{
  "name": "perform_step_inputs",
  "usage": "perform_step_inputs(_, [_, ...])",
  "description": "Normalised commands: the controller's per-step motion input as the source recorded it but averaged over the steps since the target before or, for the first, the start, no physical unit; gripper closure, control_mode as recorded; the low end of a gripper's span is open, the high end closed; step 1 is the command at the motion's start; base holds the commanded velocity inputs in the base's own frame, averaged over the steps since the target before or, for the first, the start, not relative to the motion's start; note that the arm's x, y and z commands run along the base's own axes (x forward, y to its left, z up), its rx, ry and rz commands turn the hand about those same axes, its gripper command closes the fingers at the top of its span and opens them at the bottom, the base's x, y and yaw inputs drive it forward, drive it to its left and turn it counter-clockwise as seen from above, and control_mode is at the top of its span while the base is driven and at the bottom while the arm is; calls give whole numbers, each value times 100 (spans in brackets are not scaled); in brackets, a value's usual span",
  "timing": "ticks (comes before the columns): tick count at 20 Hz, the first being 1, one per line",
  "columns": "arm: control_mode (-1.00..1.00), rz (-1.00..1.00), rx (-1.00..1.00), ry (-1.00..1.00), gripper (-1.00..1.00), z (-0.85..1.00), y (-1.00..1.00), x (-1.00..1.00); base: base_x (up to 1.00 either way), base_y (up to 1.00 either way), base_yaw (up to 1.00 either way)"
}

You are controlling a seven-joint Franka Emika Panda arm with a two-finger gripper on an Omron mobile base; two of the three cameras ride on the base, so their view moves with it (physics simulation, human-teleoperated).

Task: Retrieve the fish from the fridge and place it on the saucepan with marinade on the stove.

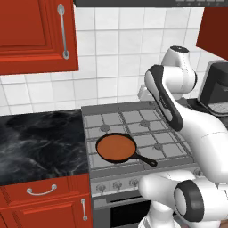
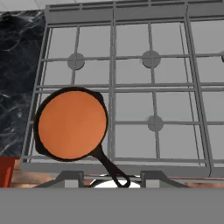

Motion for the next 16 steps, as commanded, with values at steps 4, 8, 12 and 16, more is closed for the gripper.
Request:
perform_step_inputs(4, [-100,0,0,0,-100,0,0,-16,0,0,0])
perform_step_inputs(8, [-100,0,0,0,-100,0,0,0,0,0,0])
perform_step_inputs(12, [-100,0,0,0,-100,0,0,0,0,0,0])
perform_step_inputs(16, [-100,0,0,0,-100,0,0,-1,0,0,0])
